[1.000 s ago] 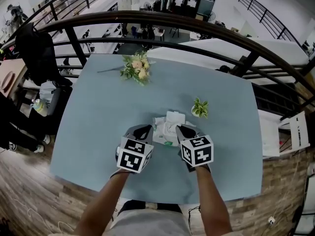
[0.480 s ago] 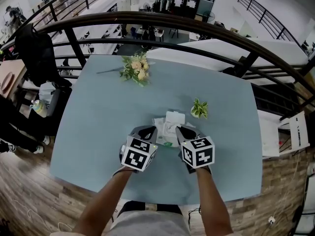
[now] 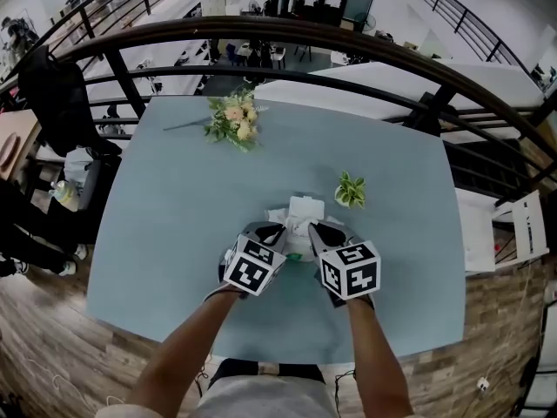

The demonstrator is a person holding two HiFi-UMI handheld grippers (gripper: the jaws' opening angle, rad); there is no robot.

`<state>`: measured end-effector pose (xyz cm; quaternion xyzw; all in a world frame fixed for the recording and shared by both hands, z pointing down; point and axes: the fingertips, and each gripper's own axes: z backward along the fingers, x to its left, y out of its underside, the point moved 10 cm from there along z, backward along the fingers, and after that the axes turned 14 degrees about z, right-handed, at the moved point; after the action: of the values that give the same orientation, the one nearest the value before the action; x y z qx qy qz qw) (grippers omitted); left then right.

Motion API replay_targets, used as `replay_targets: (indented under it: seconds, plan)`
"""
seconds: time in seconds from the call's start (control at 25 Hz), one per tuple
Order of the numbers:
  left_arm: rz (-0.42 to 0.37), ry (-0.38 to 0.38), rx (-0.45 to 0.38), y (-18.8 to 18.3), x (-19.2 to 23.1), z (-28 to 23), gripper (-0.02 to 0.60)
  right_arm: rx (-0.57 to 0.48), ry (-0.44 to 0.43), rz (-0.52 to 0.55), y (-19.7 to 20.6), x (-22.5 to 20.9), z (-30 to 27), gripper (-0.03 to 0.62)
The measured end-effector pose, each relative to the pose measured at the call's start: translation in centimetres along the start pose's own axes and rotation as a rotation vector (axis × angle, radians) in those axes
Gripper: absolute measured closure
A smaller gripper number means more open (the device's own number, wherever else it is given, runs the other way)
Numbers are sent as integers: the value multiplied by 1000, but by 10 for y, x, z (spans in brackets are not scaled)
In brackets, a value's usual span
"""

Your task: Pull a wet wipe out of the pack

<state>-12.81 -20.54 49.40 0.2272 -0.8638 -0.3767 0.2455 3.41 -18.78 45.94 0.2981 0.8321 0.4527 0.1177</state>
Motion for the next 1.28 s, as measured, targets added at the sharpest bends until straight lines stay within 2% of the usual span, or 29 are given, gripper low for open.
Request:
replay_targets:
  seconds: [0.16, 0.4, 0.6, 0.88, 1.28]
  plan:
    - [37, 12, -3, 4, 6, -3, 540, 1, -3, -11, 1, -1, 0, 585]
    - [111, 28, 53, 8, 11, -10, 520, 10, -9, -20, 5, -2, -5, 585]
    - [58, -9, 110, 14, 9, -18, 551, 18, -16, -20, 7, 1, -8, 585]
    - [6, -32, 132, 13, 6, -21, 554, 15, -18, -12, 6, 2, -6, 585]
    - [2, -38, 139, 12, 6, -20, 561, -7, 1, -25, -5, 2, 2, 586]
